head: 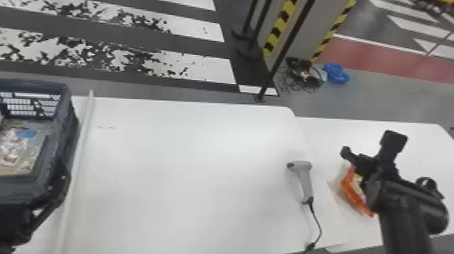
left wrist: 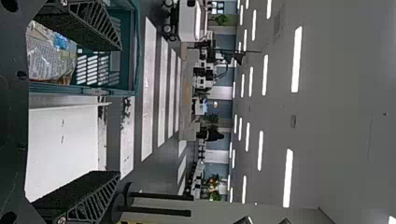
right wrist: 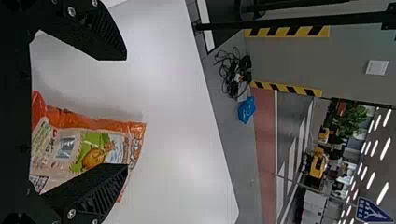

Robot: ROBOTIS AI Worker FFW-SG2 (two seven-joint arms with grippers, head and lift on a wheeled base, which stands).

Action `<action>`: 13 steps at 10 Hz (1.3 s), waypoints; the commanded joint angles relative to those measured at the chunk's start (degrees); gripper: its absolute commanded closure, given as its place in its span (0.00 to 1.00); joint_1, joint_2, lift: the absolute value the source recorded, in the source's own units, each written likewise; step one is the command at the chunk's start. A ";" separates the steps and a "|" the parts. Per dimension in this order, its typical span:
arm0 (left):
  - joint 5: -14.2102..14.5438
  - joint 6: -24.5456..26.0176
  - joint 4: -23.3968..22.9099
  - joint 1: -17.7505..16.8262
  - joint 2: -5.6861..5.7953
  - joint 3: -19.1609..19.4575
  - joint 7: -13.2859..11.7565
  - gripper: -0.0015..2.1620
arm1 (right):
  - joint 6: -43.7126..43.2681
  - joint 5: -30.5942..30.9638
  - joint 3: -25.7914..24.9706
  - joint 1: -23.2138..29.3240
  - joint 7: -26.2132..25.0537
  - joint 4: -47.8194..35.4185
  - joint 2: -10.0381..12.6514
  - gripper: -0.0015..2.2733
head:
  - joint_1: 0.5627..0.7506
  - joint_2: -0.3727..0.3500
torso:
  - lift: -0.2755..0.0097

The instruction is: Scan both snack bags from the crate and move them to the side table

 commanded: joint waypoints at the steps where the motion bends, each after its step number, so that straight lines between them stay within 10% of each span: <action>1: -0.11 0.21 -0.23 0.00 -0.14 -0.01 0.09 0.02 | -1.08 -0.02 1.92 3.97 -0.27 -8.64 4.62 0.06 | 0.70 0.03 | 0.86; 5: -0.64 3.20 -2.25 0.35 -0.40 -0.63 0.09 0.02 | -12.86 1.21 11.32 14.52 -1.50 -24.55 13.76 0.06 | 0.70 0.03 | 0.86; 13: -2.40 11.63 -5.15 0.26 -0.49 -3.00 1.84 0.02 | -32.02 11.23 32.76 28.58 -10.37 -31.40 19.39 0.06 | 0.70 0.29 | 0.86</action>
